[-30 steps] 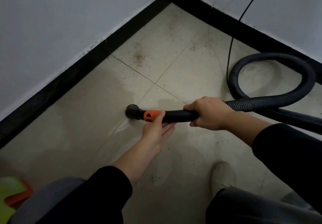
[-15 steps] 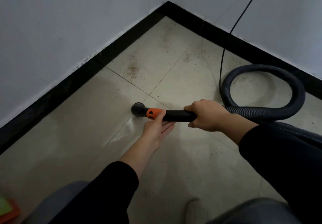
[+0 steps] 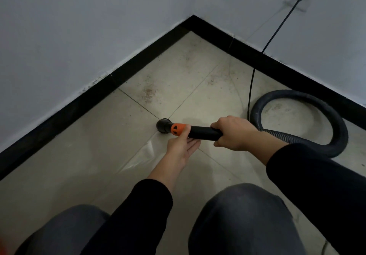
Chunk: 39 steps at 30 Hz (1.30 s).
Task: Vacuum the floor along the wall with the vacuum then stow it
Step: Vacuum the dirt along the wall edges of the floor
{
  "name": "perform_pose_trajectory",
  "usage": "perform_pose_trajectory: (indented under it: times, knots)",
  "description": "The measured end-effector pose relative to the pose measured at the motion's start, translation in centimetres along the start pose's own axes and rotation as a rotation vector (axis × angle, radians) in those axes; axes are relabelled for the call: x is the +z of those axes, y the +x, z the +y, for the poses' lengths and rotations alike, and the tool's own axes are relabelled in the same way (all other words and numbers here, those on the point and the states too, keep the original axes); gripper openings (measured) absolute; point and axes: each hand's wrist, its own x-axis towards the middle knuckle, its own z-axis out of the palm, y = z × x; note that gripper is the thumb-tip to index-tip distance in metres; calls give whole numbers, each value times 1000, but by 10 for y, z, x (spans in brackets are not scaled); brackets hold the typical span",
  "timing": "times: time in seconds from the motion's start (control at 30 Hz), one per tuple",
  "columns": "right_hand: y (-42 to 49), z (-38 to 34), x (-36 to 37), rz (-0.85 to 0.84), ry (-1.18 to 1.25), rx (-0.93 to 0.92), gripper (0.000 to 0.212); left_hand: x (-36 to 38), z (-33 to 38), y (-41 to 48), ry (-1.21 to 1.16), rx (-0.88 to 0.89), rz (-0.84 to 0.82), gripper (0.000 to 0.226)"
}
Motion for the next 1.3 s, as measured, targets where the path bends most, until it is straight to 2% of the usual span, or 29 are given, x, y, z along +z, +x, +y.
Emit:
perform_pose_trajectory:
  times: [0.17, 0.43, 0.83, 1.3]
  knots:
    - [11, 25, -3, -11, 43, -16, 22, 21, 0, 8, 26, 8, 35, 24]
    - [28, 44, 0, -34, 163, -51, 22, 37, 11, 19, 57, 5, 111, 28]
    - [86, 2, 8, 8, 253, -105, 18, -12, 53, 51, 21, 92, 126, 19]
    - [104, -27, 7, 29, 300, -145, 14, -35, 70, 50, -106, 133, 176, 15]
